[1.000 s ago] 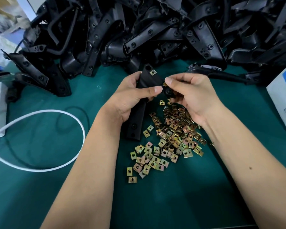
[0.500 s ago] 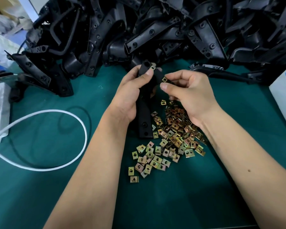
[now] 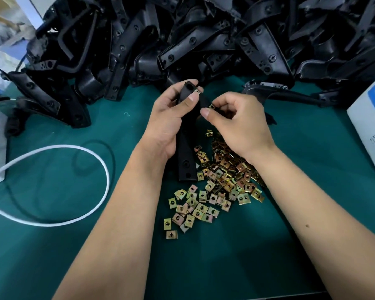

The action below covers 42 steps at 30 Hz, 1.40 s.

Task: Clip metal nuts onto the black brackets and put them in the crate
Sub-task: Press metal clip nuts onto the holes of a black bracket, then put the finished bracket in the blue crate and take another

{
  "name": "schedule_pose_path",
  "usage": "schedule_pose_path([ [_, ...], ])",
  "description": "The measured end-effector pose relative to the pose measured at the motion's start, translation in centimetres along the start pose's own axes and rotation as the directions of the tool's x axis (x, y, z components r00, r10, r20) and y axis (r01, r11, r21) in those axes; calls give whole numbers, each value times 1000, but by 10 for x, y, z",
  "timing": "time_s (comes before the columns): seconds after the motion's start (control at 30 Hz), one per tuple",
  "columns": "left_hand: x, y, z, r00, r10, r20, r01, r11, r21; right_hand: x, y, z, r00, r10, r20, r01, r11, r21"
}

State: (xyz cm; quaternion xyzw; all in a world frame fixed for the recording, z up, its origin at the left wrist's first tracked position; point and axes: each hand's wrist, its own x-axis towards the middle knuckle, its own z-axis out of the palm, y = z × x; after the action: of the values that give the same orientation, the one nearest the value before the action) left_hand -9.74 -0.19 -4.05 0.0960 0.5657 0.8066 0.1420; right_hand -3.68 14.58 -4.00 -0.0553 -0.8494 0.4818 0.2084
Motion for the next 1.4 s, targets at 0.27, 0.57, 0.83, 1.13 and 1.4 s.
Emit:
schedule_pose_path([
  [0.27, -5, 3, 2, 999, -23, -24, 23, 1000, 4, -1, -1, -2, 998, -45, 37, 46, 998, -43],
  [0.57, -12, 6, 10, 994, -28, -110, 39, 995, 94, 2, -4, -5, 997, -66, 31, 68, 993, -93],
  [0.83, -22, 12, 47, 990, -11, -144, 25, 995, 94, -1, -5, -24, 999, -49, -20, 48, 998, -47],
  [1.13, -57, 28, 175, 983, 52, 179, -49, 999, -23, -52, -41, -147, 909, -138, -394, 73, 982, -177],
  [1.4, -147, -20, 367, 688, -22, 725, -340, 873, 349, -204, 13, -305, 606, 4, -795, -53, 998, -35],
])
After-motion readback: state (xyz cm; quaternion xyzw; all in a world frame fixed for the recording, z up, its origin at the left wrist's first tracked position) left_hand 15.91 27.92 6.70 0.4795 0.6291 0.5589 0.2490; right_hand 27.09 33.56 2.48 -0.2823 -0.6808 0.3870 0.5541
